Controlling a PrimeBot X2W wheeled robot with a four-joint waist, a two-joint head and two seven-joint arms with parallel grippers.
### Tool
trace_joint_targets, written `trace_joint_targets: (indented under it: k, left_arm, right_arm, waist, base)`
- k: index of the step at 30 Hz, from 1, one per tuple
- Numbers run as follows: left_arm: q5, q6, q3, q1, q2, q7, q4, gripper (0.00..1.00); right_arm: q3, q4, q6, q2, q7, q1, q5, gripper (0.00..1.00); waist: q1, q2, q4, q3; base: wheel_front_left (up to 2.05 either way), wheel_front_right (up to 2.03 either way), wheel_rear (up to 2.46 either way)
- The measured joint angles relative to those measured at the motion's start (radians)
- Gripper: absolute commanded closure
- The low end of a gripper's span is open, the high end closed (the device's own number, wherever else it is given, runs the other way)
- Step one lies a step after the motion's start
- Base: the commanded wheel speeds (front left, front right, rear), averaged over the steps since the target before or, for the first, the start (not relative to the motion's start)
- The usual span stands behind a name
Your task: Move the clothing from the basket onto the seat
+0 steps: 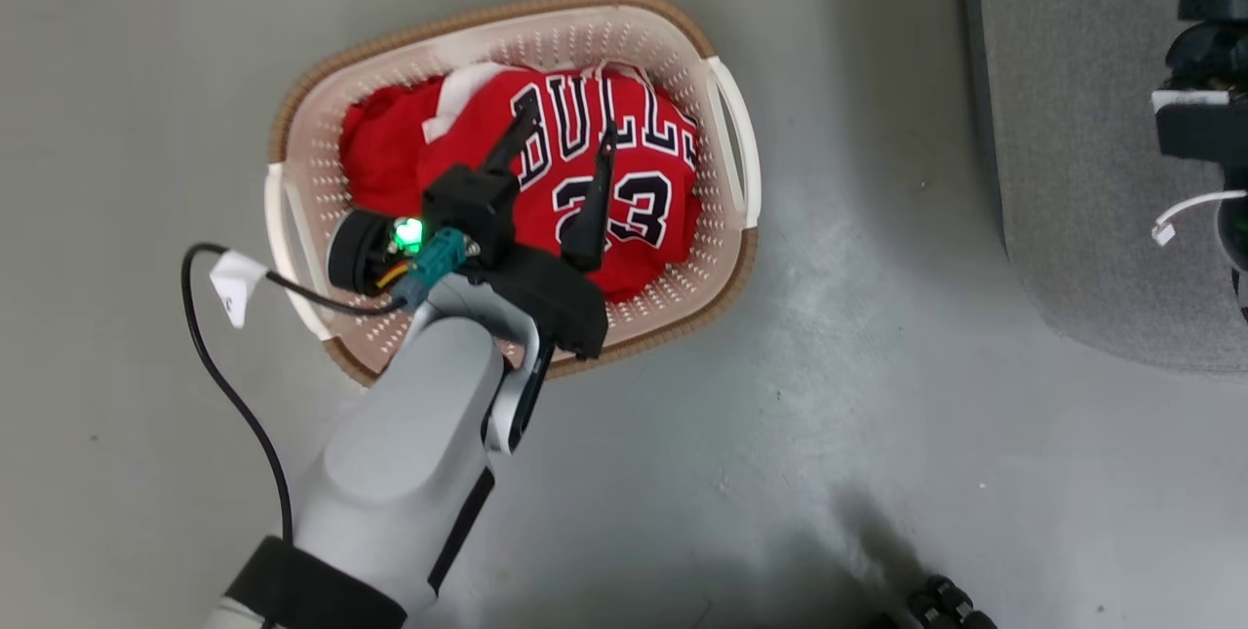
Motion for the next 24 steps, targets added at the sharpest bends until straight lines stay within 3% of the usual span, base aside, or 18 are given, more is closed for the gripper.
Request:
trace_joint_targets:
  k: [9, 24]
  left_arm:
    - [0.004, 0.000, -0.020, -0.135, 0.000, 0.014, 0.127, 0.00]
    - [0.007, 0.009, -0.068, -0.227, 0.000, 0.029, 0.289, 0.00]
  right_arm:
    - [-0.002, -0.104, 0.000, 0.011, 0.000, -0.081, 0.003, 0.00]
    - [-0.005, -0.121, 0.000, 0.013, 0.000, -0.104, 0.016, 0.00]
  waist:
    - [0.0000, 0.0000, -0.036, 0.130]
    - [-0.0002, -0.0001, -0.082, 0.275]
  base:
    - [0.00, 0.00, 0.00]
    - [0.00, 0.00, 0.00]
